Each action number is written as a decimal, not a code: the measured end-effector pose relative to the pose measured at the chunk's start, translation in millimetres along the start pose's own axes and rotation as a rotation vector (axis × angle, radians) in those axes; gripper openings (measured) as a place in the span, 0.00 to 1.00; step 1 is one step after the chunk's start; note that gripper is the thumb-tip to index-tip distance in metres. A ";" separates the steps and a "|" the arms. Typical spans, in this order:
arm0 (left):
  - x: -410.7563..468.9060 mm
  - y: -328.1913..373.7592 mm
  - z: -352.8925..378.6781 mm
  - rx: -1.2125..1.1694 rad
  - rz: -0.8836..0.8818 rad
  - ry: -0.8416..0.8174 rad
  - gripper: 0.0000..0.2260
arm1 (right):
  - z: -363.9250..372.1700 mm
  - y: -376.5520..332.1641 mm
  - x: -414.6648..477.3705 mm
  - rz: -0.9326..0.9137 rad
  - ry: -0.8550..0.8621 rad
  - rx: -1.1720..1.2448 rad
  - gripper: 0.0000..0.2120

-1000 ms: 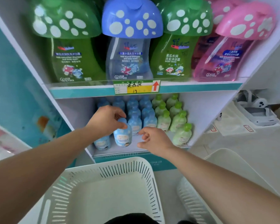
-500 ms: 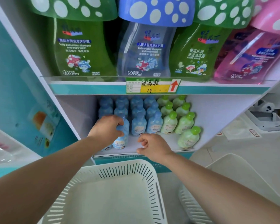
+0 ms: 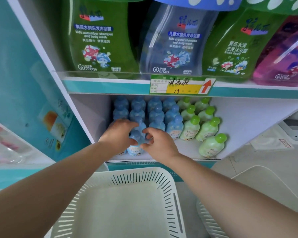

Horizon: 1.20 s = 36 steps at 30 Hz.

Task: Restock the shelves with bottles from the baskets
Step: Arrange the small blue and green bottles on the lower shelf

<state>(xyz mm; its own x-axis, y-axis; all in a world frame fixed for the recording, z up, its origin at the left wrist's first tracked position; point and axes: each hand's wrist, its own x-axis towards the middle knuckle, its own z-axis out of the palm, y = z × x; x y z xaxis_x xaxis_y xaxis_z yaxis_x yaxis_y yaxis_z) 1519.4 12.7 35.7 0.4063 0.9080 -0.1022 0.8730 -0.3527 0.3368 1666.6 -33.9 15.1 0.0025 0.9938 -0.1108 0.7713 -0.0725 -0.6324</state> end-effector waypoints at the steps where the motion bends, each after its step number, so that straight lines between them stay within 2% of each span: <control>1: -1.8 -3.1 -2.9 0.107 -0.019 0.002 0.16 | 1.8 -3.9 2.6 -0.014 0.008 -0.006 0.22; 4: -11.3 -2.8 -10.7 0.474 -0.091 -0.013 0.19 | 5.8 -14.0 9.4 -0.045 0.031 -0.041 0.24; 9: -16.5 6.8 -7.5 0.671 -0.099 -0.042 0.15 | 11.6 -25.0 19.2 -0.048 0.057 -0.123 0.22; 13: -15.5 6.4 -12.1 0.666 -0.127 -0.072 0.12 | 8.3 -25.8 22.0 -0.060 0.069 -0.169 0.17; 22: -14.4 9.6 -19.1 0.651 -0.153 -0.112 0.10 | 1.2 -18.4 18.5 -0.080 0.033 -0.210 0.14; 31: -12.3 5.3 -16.0 0.631 -0.134 -0.096 0.10 | 0.9 -15.5 17.1 -0.105 0.036 -0.176 0.17; 36: -2.7 6.1 -27.5 0.504 -0.132 -0.052 0.11 | -7.1 -15.9 26.2 -0.059 0.061 -0.094 0.20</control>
<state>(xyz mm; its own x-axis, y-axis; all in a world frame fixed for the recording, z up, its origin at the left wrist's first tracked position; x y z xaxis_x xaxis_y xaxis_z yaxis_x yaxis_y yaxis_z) 1516.2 14.3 63.8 0.2856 0.9441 -0.1643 0.9340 -0.3126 -0.1728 1659.0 -6.1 27.7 -0.0078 0.9996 -0.0269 0.8277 -0.0087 -0.5612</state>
